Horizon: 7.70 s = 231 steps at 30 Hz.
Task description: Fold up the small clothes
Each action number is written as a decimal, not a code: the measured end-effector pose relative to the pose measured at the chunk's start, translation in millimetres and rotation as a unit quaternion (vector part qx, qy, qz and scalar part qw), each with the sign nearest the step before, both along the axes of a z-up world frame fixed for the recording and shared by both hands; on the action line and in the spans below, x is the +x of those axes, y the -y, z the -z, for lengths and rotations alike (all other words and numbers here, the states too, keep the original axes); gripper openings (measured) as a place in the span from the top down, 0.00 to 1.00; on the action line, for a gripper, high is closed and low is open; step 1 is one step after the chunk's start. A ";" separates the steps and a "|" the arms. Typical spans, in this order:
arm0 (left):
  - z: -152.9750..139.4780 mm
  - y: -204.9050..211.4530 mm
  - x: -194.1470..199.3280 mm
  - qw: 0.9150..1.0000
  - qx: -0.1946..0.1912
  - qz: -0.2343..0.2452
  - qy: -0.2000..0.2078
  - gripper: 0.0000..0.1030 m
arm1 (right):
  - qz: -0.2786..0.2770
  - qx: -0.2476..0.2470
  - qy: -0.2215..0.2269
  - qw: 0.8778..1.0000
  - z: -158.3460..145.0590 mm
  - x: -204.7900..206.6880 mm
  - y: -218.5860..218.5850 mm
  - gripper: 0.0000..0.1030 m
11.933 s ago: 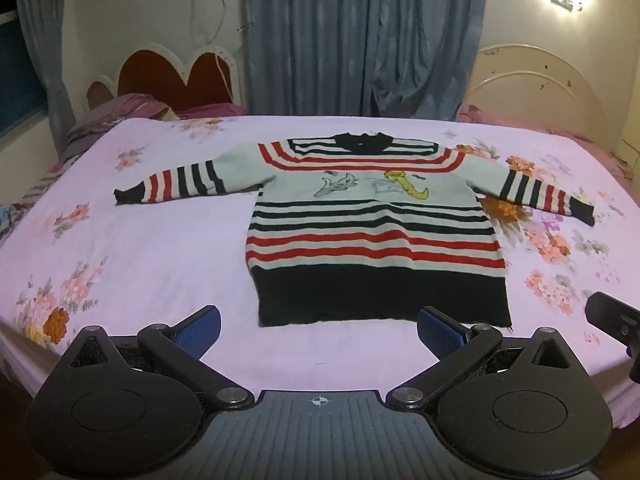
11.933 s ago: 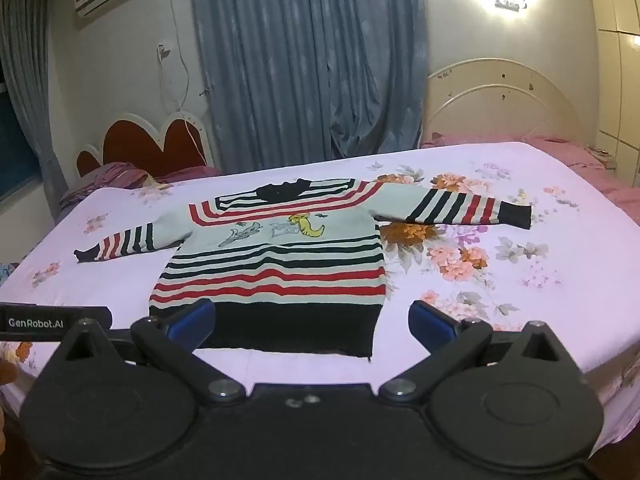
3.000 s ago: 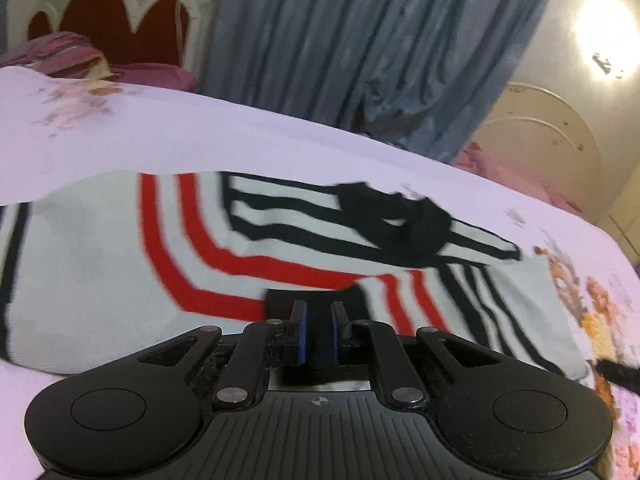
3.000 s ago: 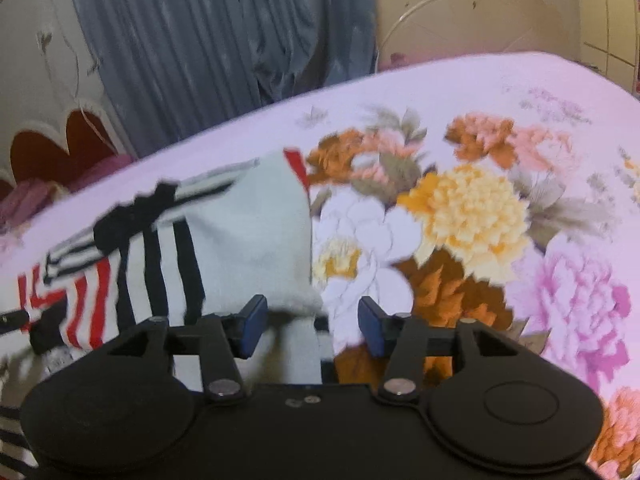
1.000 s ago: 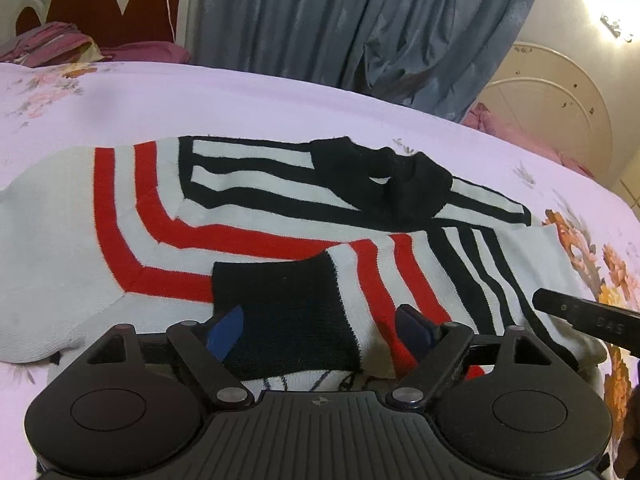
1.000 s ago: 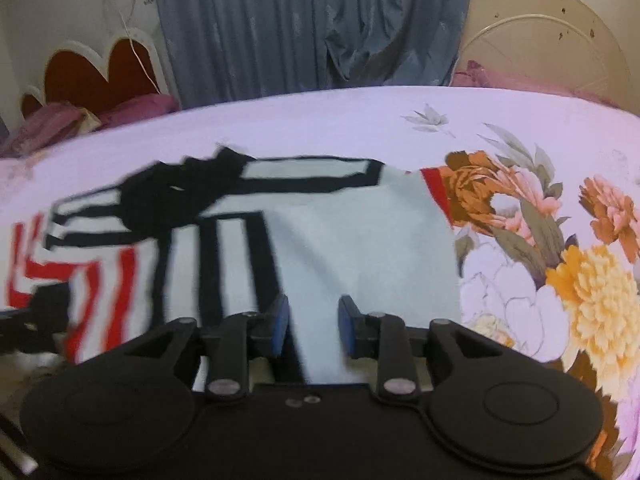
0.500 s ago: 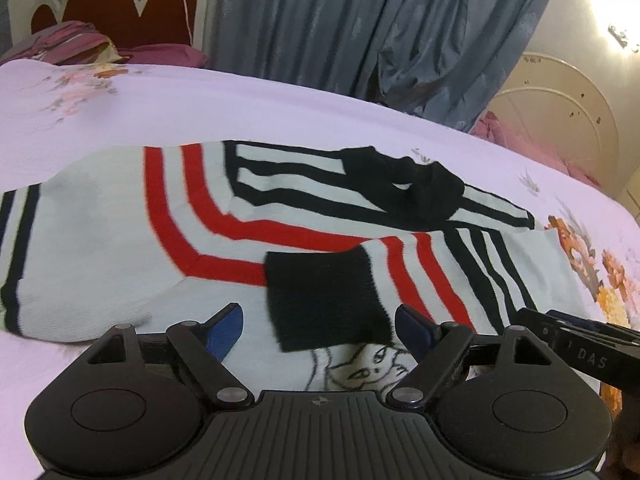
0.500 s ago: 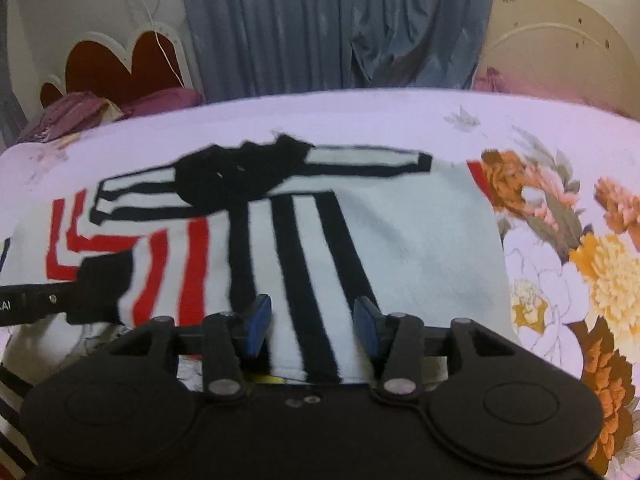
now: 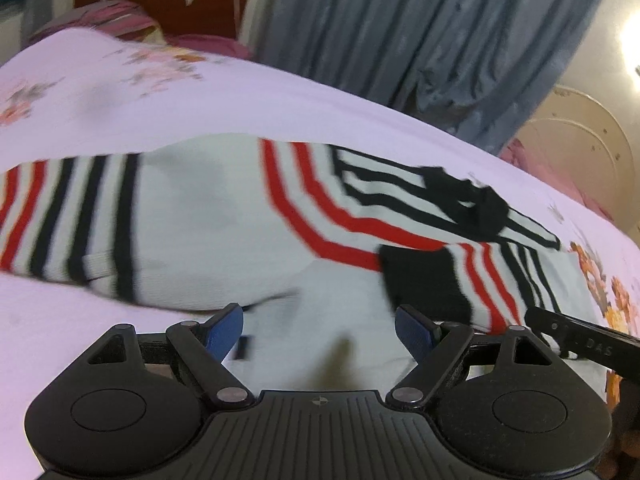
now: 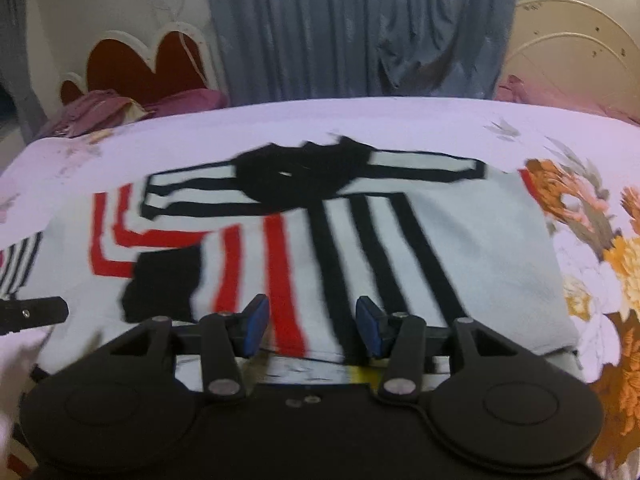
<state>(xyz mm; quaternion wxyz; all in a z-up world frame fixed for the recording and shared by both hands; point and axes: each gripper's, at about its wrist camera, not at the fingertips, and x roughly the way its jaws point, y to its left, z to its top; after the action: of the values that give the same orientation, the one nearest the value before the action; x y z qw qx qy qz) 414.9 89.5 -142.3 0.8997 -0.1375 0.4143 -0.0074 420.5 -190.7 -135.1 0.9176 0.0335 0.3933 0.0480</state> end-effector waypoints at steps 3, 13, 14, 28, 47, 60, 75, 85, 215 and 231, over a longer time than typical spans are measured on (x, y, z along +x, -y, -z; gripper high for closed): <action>2.7 -27.5 -8.3 0.999 -0.023 -0.027 -0.005 0.20 | -0.015 0.004 0.006 1.000 -5.6 -1.0 -14.9 0.53; 12.4 -131.5 -32.5 0.988 -0.059 -0.142 0.009 0.20 | -0.059 0.021 0.010 0.998 -12.9 2.4 -66.6 0.50; 14.3 -143.4 -34.4 0.985 -0.065 -0.158 0.010 0.20 | -0.063 0.022 0.010 0.998 -13.0 2.6 -70.1 0.50; 65.4 -244.7 -36.3 0.943 -0.162 -0.282 0.063 0.20 | -0.070 0.001 -0.002 0.998 5.4 17.6 -95.8 0.48; 69.1 -256.5 -21.8 0.937 -0.171 -0.288 0.102 0.93 | -0.049 -0.050 -0.020 0.997 33.5 39.1 -96.6 0.46; -35.3 -78.8 28.3 0.975 -0.115 0.010 0.189 0.93 | -0.013 0.027 0.008 1.000 2.0 27.1 -50.9 0.48; 3.8 126.7 36.8 0.964 -0.013 0.256 0.075 0.75 | 0.049 0.047 0.018 0.998 -9.2 -21.9 47.1 0.38; -6.7 64.5 1.4 0.980 0.015 0.177 0.092 0.04 | -0.023 0.063 0.022 0.998 -11.6 -16.9 2.4 0.34; 39.4 44.6 97.7 0.997 -0.031 0.065 0.026 0.81 | 0.050 -0.011 -0.006 0.999 14.8 24.1 67.7 0.52; 31.3 41.7 56.1 0.996 0.002 0.080 0.034 0.81 | 0.068 0.037 -0.035 0.996 15.4 -7.4 90.3 0.62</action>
<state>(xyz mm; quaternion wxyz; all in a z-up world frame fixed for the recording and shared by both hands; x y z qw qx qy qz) 471.0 47.9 -173.6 0.9101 -0.1020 0.3928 -0.0838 413.1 -281.0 -150.5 0.9024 0.0960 0.4201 -0.0010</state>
